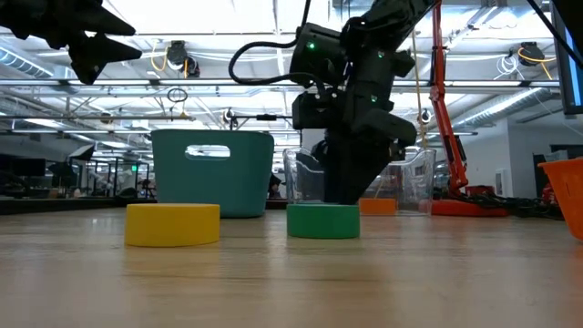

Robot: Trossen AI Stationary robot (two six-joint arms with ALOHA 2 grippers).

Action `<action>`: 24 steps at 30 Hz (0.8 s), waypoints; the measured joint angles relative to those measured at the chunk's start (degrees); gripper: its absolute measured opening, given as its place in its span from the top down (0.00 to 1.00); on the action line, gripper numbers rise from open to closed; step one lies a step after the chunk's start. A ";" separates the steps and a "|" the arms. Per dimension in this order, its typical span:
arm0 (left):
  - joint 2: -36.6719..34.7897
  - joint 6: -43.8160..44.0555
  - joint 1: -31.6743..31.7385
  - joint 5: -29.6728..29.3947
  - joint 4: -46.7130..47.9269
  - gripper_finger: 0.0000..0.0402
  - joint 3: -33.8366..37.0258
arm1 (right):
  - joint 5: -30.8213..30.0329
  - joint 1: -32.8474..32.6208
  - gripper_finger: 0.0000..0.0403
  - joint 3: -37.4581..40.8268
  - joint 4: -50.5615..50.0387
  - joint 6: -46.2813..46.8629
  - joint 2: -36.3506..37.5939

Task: Pick and place Stapler, Stapler remover, tape
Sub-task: Put the blue tape into the transparent bin

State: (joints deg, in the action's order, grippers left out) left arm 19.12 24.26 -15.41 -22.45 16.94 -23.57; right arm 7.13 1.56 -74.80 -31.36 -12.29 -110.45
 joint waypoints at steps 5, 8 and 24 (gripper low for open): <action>0.02 0.12 0.01 -0.03 -0.01 0.55 0.00 | -0.92 -0.14 0.56 0.13 0.67 0.05 -0.10; 0.00 0.21 0.00 -0.03 -0.03 0.55 0.00 | -2.96 -0.57 0.62 0.15 0.52 -0.64 -0.11; 0.01 0.21 -0.01 -0.03 -0.06 0.55 0.00 | -2.40 -0.56 0.92 -0.64 0.08 0.90 5.98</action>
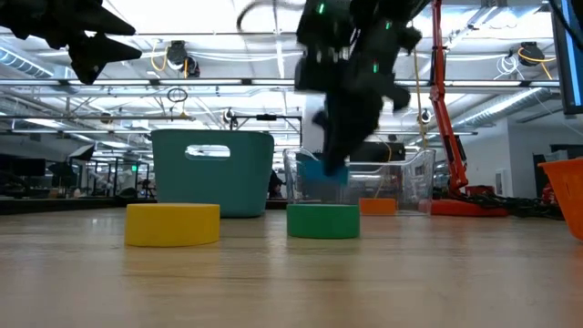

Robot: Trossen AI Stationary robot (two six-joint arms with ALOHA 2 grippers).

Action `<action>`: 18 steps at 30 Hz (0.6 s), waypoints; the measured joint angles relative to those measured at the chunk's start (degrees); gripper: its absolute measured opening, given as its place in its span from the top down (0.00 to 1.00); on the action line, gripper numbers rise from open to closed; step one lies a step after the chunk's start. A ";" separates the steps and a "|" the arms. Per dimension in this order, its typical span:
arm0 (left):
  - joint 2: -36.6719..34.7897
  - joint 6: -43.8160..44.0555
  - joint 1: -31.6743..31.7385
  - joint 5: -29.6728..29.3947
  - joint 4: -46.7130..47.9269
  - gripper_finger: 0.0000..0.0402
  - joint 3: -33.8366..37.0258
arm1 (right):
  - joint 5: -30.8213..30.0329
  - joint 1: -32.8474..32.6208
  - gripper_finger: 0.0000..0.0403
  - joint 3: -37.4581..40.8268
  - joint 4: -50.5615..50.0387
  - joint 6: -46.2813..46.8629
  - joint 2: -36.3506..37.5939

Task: Pick and place Stapler, Stapler remover, tape
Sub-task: Put the blue tape into the transparent bin

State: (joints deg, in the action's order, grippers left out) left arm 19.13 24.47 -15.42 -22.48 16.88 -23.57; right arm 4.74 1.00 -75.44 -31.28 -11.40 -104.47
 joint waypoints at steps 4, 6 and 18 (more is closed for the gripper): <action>-0.01 0.00 0.00 0.00 0.02 0.55 0.00 | 1.50 0.12 0.92 -0.98 1.54 2.33 6.64; 0.01 0.00 0.02 0.00 0.02 0.55 0.00 | 1.63 0.16 0.92 -0.99 3.24 4.88 10.67; -0.01 -0.33 0.02 0.00 0.03 0.55 0.00 | 8.77 3.54 0.92 -1.03 20.11 13.73 27.35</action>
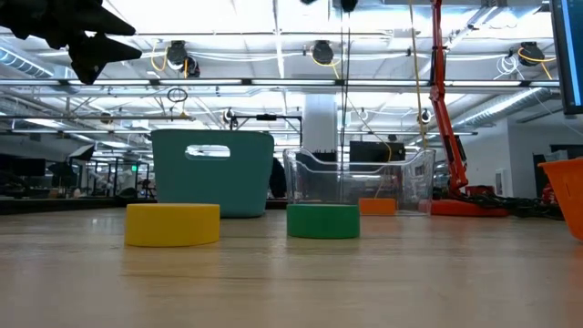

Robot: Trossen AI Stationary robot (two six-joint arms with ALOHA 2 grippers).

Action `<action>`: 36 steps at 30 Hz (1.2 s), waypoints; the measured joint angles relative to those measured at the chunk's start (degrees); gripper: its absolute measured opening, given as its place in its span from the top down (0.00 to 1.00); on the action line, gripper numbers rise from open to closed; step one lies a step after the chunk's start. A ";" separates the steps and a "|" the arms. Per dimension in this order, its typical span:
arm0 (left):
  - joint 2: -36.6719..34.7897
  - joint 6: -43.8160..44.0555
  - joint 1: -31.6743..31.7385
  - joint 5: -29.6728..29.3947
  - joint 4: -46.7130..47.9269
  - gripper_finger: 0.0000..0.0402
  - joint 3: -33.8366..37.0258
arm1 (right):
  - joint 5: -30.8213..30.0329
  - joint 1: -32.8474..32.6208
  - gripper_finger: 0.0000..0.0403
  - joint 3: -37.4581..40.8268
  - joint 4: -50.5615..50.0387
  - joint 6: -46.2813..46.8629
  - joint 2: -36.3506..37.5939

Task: Pick and place Stapler, Stapler remover, tape
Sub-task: Put the blue tape into the transparent bin

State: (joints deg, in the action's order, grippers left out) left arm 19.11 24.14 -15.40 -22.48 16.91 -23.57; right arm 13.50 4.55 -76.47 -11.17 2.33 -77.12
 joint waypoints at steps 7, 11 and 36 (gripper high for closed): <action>0.02 0.00 0.00 0.00 0.02 0.55 0.00 | -14.31 1.10 0.92 -0.02 -0.25 -1.70 1.34; 0.01 -0.07 0.00 -0.02 0.02 0.55 0.00 | -32.80 1.50 0.92 -0.04 -0.72 -5.07 0.24; 0.02 0.35 -0.02 -0.13 -0.48 0.55 0.00 | -8.54 22.14 0.92 -0.04 -22.80 2.82 -15.91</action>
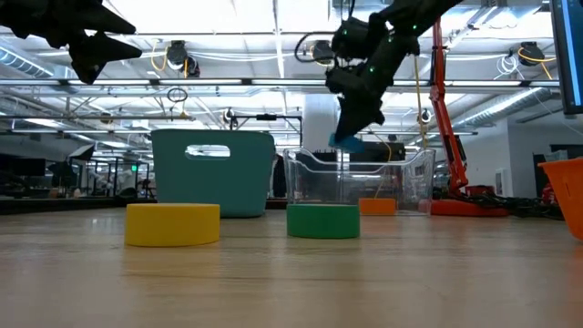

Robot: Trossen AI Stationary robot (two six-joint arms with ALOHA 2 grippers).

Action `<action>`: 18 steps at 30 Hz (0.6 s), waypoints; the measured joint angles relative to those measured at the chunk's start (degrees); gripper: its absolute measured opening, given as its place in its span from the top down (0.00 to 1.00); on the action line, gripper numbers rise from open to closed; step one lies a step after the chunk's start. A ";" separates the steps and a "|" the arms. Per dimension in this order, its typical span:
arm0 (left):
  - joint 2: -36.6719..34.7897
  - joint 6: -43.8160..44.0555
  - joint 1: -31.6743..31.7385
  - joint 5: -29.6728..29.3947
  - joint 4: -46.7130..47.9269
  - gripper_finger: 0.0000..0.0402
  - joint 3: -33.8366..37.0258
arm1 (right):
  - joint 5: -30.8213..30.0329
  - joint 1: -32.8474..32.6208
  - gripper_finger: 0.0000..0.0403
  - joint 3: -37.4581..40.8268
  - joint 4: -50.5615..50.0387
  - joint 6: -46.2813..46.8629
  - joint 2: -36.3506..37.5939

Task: Pick and place Stapler, Stapler remover, tape
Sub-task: Put the blue tape into the transparent bin

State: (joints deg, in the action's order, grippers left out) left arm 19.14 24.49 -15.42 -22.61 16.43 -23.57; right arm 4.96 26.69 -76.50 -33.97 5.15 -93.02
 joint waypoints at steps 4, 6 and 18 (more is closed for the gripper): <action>0.00 0.00 0.02 0.00 0.00 0.55 0.00 | 1.78 0.88 0.92 -0.01 -2.94 -0.22 -2.56; -0.02 0.00 0.02 -0.12 0.00 0.55 0.00 | 3.22 1.46 0.92 -0.01 -4.92 -0.54 -3.77; -0.01 0.02 0.02 -4.48 0.02 0.55 0.00 | 7.14 5.11 0.92 0.01 -10.50 -3.32 -6.60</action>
State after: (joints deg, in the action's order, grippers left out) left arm 19.12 24.51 -15.40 -27.09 16.45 -23.57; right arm 12.10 31.80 -76.49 -44.47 1.82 -99.62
